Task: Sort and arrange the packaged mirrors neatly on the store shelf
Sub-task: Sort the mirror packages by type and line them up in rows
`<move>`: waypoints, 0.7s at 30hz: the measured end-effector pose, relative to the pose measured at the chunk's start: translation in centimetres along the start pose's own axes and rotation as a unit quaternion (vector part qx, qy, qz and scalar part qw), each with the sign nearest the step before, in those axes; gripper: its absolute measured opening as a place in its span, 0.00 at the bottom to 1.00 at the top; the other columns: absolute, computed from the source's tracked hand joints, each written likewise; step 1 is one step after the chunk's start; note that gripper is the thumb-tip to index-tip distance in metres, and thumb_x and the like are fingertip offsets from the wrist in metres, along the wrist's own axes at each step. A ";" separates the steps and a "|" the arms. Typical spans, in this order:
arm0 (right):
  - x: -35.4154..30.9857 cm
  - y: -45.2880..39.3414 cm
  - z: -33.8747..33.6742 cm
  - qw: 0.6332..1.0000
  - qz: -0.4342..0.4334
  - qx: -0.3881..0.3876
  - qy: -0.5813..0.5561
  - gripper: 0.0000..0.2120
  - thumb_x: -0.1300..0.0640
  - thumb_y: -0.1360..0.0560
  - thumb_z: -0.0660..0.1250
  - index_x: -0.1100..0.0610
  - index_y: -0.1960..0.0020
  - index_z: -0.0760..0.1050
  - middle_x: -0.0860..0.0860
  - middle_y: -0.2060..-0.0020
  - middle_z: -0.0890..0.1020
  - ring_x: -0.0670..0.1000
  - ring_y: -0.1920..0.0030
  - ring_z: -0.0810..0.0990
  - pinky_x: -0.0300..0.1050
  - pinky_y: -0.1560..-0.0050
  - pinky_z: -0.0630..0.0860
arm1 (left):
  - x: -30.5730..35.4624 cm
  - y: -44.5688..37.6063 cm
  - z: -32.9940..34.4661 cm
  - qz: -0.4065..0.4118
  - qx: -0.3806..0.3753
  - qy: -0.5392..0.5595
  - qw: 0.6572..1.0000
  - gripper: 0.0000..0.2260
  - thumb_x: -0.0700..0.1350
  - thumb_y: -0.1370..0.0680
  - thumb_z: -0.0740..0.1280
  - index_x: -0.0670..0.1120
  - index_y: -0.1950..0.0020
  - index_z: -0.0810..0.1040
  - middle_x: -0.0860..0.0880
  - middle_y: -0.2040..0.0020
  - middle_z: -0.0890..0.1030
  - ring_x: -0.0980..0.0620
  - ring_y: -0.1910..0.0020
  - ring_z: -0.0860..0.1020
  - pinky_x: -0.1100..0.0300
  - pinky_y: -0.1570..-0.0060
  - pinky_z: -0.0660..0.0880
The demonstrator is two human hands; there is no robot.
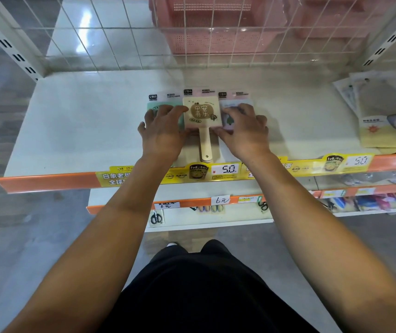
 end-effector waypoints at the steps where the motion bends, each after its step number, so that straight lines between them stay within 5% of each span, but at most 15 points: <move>1: 0.0 0.0 0.0 1.000 0.000 0.000 0.001 0.29 0.35 0.26 0.65 0.45 0.29 0.68 0.49 0.30 0.66 0.64 0.35 0.66 0.55 0.38 0.69 | 0.0 0.0 0.0 0.000 0.000 -0.001 1.000 0.21 0.49 0.25 0.69 0.58 0.33 0.71 0.52 0.32 0.71 0.40 0.30 0.62 0.42 0.34 0.62; 14: 0.3 0.2 0.1 1.000 0.006 0.002 -0.015 0.29 0.37 0.26 0.66 0.47 0.29 0.67 0.48 0.29 0.65 0.64 0.31 0.63 0.59 0.34 0.66 | -0.2 0.4 0.2 0.001 -0.019 -0.021 1.000 0.25 0.50 0.24 0.67 0.55 0.28 0.65 0.52 0.25 0.63 0.41 0.23 0.52 0.40 0.28 0.49; 17: 0.3 0.5 0.0 1.000 0.008 0.009 -0.012 0.28 0.40 0.25 0.66 0.47 0.28 0.67 0.48 0.27 0.63 0.64 0.29 0.61 0.61 0.31 0.63 | 0.0 0.5 -0.1 0.019 -0.028 -0.017 0.999 0.25 0.45 0.25 0.65 0.54 0.28 0.65 0.51 0.25 0.62 0.41 0.23 0.52 0.40 0.27 0.51; 21: 0.4 1.5 -0.4 0.998 -0.008 0.063 -0.018 0.24 0.48 0.25 0.67 0.48 0.30 0.70 0.50 0.30 0.68 0.62 0.33 0.66 0.57 0.38 0.70 | 1.1 0.5 -0.6 0.052 -0.015 -0.003 0.999 0.23 0.48 0.25 0.65 0.52 0.30 0.68 0.50 0.27 0.66 0.42 0.26 0.60 0.44 0.31 0.60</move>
Point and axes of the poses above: each hand's wrist, its own y-axis away from the middle knuckle, its own z-axis out of the palm, x = y × z, the point moved 3 cm from there along -y, towards the middle knuckle
